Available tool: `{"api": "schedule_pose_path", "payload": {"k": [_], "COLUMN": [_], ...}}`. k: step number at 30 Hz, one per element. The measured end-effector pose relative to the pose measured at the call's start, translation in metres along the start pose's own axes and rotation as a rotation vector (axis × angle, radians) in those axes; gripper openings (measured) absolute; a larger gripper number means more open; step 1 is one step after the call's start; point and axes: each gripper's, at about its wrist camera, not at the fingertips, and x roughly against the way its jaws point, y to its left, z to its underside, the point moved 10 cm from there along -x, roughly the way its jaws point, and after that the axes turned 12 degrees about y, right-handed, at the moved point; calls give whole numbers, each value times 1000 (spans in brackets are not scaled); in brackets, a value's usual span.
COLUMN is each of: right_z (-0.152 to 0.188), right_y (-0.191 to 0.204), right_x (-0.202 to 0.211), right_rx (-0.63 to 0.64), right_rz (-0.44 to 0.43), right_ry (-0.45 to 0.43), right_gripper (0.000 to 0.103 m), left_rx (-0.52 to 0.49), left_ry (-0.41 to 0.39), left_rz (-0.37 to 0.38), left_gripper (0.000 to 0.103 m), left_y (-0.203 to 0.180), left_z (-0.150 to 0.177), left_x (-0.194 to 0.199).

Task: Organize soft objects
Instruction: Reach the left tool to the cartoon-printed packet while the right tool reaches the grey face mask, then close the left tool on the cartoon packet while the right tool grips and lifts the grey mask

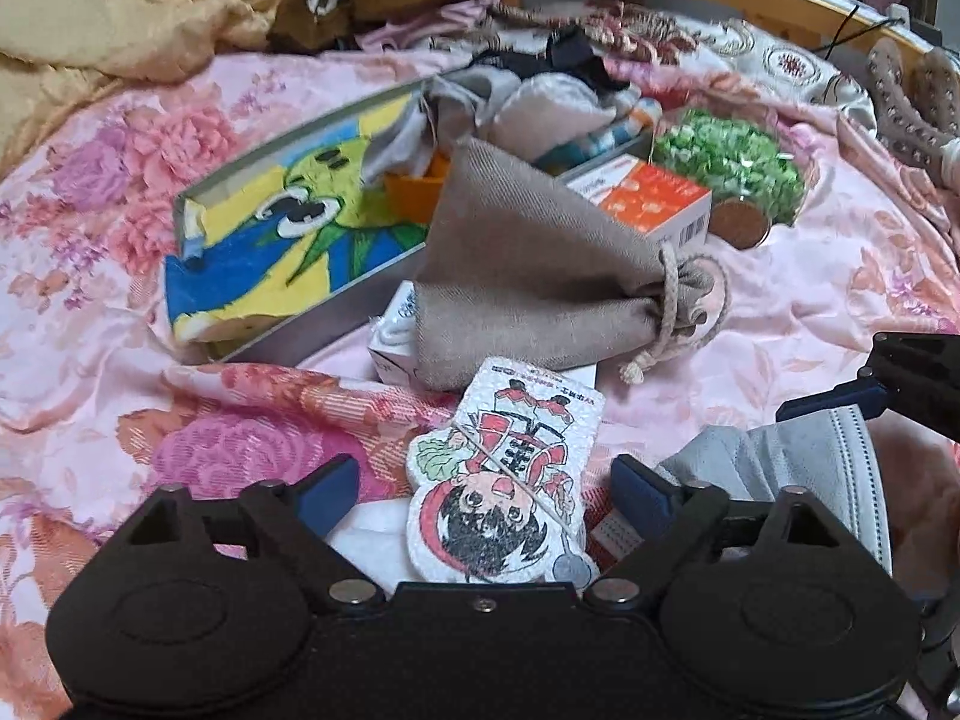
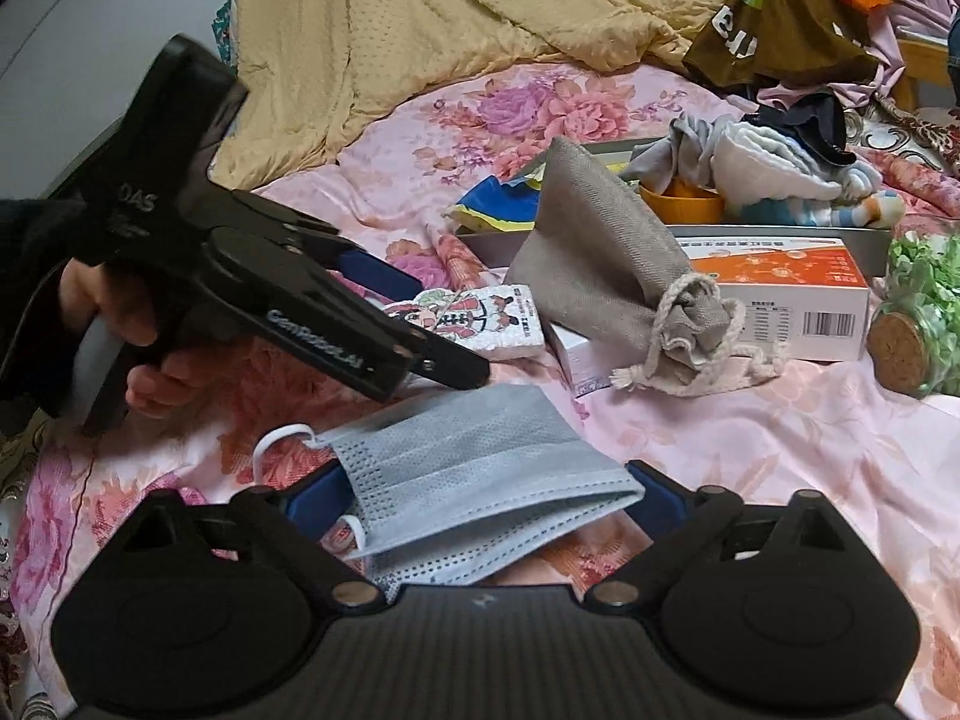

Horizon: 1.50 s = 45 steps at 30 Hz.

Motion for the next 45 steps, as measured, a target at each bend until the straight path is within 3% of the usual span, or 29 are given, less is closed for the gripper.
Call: {"api": "schedule_pose_path", "payload": {"k": [4,10,16,24,30,39,45], "right_z": [1,-1,-3,-7,-8,-12,-17], "right_y": [4,10,7,-10,-20,-25,-30], "right_x": [-4,-8,-4,1,7,13,21], "right_rx": [29,65,48,-25,-62,-81,-156], "right_rz": [-1,14,21,37,44,66,-21], "right_ry": [14,10,-12,-42,-69,-111,-141], "right_gripper": [89,79,71,40,26,13,13], "left_rx": [-13,-13,-17,105,197,240,290], "left_ry": [40,78,53,19,-28,-47,-71], "left_rz": [-5,-16,-62,-37,-15,1,18], "left_gripper": [84,68,67,67,67,67,67], "left_y": [-2,-8,-17,-4,4,4,7], "left_z": [-1,-2,-1,-2,2,10,10], "left_x": [-7,-10,-3,7,18,23,31]}}
